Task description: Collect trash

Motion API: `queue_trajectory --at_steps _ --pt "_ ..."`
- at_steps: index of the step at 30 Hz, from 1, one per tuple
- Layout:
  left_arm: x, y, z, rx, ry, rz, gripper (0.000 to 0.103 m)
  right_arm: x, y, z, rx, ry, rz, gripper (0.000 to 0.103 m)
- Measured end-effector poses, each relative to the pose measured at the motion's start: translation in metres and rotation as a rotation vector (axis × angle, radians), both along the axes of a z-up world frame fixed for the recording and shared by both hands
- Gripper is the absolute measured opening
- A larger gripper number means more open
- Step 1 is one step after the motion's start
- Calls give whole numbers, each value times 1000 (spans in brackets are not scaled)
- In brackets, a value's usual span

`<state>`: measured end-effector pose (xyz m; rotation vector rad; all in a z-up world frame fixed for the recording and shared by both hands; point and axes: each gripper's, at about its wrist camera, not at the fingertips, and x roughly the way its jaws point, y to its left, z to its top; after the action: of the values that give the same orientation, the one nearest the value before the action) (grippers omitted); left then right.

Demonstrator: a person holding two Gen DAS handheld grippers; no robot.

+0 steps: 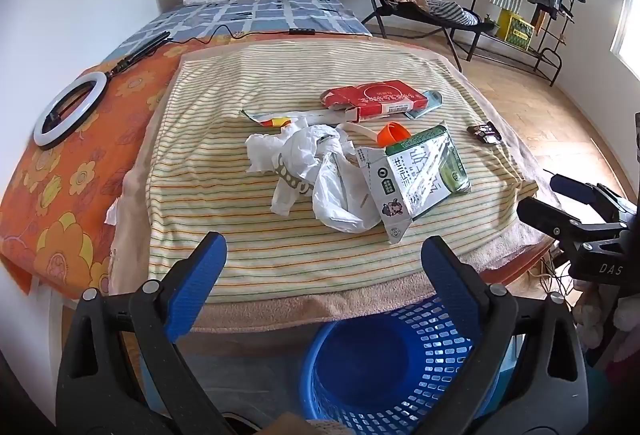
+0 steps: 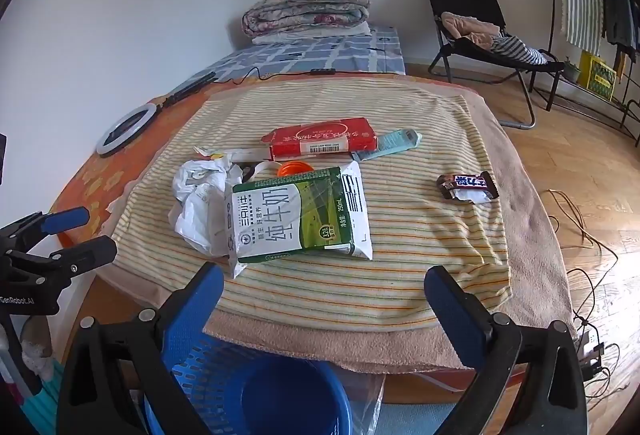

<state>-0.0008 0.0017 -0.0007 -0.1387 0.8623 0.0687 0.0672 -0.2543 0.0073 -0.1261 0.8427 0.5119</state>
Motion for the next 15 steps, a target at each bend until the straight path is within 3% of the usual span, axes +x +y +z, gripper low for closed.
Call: queue_trajectory --at_steps 15 --pt "4 5 -8 3 12 4 100 1 2 -2 -1 10 2 101"
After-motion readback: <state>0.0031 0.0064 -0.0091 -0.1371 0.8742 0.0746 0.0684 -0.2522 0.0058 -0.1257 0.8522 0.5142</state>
